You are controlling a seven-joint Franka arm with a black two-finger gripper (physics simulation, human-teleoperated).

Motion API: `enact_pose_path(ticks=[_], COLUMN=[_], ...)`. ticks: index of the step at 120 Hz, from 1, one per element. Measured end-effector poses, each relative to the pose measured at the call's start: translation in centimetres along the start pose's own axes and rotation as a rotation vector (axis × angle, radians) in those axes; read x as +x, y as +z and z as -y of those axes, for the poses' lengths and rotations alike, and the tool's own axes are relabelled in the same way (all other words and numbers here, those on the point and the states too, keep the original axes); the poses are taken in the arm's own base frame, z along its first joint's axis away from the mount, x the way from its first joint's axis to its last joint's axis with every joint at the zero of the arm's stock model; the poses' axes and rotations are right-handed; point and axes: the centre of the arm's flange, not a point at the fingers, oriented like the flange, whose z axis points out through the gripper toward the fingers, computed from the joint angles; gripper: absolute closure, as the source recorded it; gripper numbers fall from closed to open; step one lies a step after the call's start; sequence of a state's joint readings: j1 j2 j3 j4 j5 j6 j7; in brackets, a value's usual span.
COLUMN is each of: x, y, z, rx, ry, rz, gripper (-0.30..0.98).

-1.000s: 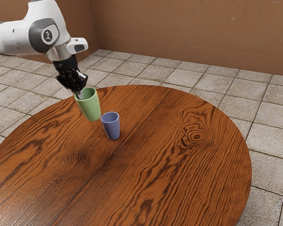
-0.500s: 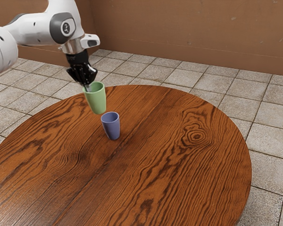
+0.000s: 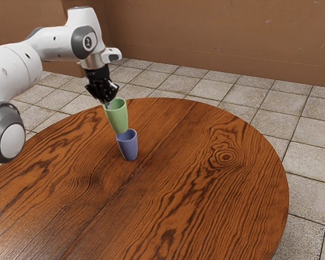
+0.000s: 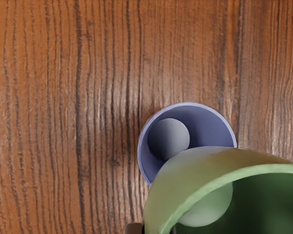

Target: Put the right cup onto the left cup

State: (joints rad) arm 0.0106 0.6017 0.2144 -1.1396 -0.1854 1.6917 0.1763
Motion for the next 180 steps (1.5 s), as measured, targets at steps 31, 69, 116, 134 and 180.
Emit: enact_pose_path(ticks=[31, 69, 116, 134, 180], x=[0.7, 1.5, 1.9, 1.3, -5.0], y=[1.2, 3.8, 5.2, 2.6, -3.6], z=[0.3, 0.5, 0.3, 0.1, -2.8], rx=[-0.007, -0.006, -0.038, -0.041, -0.080], ry=[-0.004, -0.007, -0.014, -0.010, 0.047], rz=[-0.014, -0.008, -0.009, -0.040, -0.039], gripper=[0.79, 0.79, 0.33, 0.16, 0.03])
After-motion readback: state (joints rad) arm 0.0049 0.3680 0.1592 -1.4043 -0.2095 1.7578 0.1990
